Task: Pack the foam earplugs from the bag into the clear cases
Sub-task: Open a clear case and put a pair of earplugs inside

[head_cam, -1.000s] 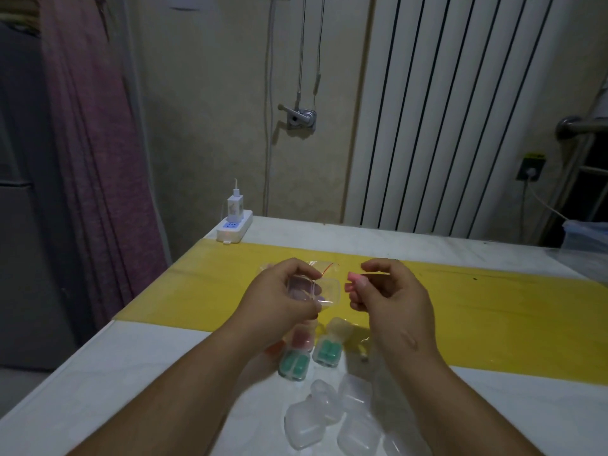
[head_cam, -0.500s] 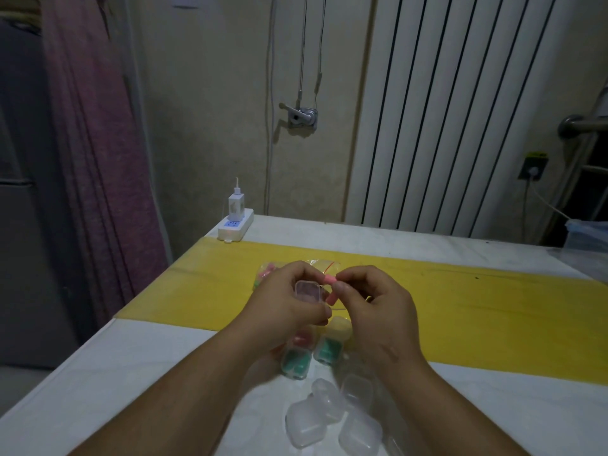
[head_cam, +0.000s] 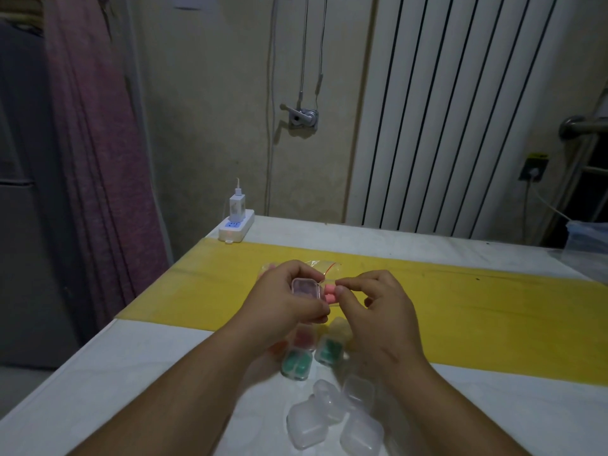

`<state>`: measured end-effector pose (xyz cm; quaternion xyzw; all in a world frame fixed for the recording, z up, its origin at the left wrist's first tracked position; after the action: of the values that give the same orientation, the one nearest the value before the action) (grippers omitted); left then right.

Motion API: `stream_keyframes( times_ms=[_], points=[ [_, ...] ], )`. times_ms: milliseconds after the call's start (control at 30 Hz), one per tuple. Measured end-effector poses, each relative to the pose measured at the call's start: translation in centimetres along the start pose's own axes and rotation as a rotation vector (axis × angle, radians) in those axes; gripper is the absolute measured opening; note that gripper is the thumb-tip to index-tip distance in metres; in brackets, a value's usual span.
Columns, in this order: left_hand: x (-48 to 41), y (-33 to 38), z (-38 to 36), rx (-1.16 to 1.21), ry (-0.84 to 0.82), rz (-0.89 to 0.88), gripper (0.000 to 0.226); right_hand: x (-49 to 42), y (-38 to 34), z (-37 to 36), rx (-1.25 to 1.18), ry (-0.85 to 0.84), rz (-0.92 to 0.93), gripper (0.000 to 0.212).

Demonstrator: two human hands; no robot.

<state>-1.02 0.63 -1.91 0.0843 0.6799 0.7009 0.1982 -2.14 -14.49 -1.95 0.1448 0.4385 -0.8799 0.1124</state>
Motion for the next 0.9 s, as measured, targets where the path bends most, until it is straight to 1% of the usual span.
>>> stream_keyframes(
  times_ms=[67, 100, 200, 267, 300, 367, 433, 500, 633, 700, 800, 900],
  points=[
    [0.03, 0.06, -0.03, 0.002, -0.012, 0.004, 0.034, 0.08, -0.07, 0.10, -0.083, 0.021, -0.015, 0.003],
    [0.10, 0.12, -0.06, -0.009, -0.016, 0.008, 0.034, 0.14, -0.02, 0.12, -0.144, 0.024, -0.031, 0.007],
    [0.25, 0.39, -0.04, -0.067, -0.019, 0.022, 0.035, 0.25, 0.18, -0.14, -0.366, -0.056, -0.105, 0.014],
    [0.26, 0.42, 0.04, -0.044, -0.012, 0.038, 0.038, 0.29, 0.31, -0.28, -0.474, -0.090, -0.151, 0.015],
    [0.23, 0.39, 0.08, 0.029, -0.004, 0.049, 0.036, 0.25, 0.36, -0.25, -0.521, -0.084, -0.164, 0.015],
    [0.12, 0.31, 0.14, 0.248, 0.003, 0.073, 0.026, 0.17, 0.31, -0.09, -0.590, -0.061, -0.178, 0.013],
    [0.09, 0.25, 0.17, 0.418, -0.010, 0.048, 0.028, 0.14, 0.31, -0.06, -0.629, -0.047, -0.186, 0.011],
    [0.11, 0.09, 0.06, 0.471, -0.041, 0.016, 0.032, 0.15, 0.40, -0.15, -0.633, -0.046, -0.200, 0.008],
    [0.24, 0.06, -0.57, 0.391, -0.125, 0.016, 0.029, 0.19, 0.44, -0.28, -0.669, -0.050, -0.224, 0.005],
    [0.14, 0.08, -0.57, 0.352, -0.122, 0.007, 0.027, 0.22, 0.38, -0.28, -0.678, -0.073, -0.230, 0.003],
    [-0.08, 0.03, -0.31, 0.281, -0.087, -0.016, 0.023, 0.20, 0.27, -0.32, -0.728, -0.094, -0.238, 0.022],
    [-0.19, -0.20, -0.16, 0.246, -0.072, -0.017, 0.022, 0.24, -0.38, -0.58, -0.801, -0.132, -0.228, 0.036]
  ],
)
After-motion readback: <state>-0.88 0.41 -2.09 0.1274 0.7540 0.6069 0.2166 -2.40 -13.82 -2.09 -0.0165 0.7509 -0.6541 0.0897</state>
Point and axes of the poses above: each hand's wrist, its own x-axis away from the middle knuckle, its own z-axis out of the back of the hand, y = z × x, the point moved 4 cm from there along -x, towards the middle knuckle, and after that the axes turned 15 degrees about -y, right-handed, at the moved point
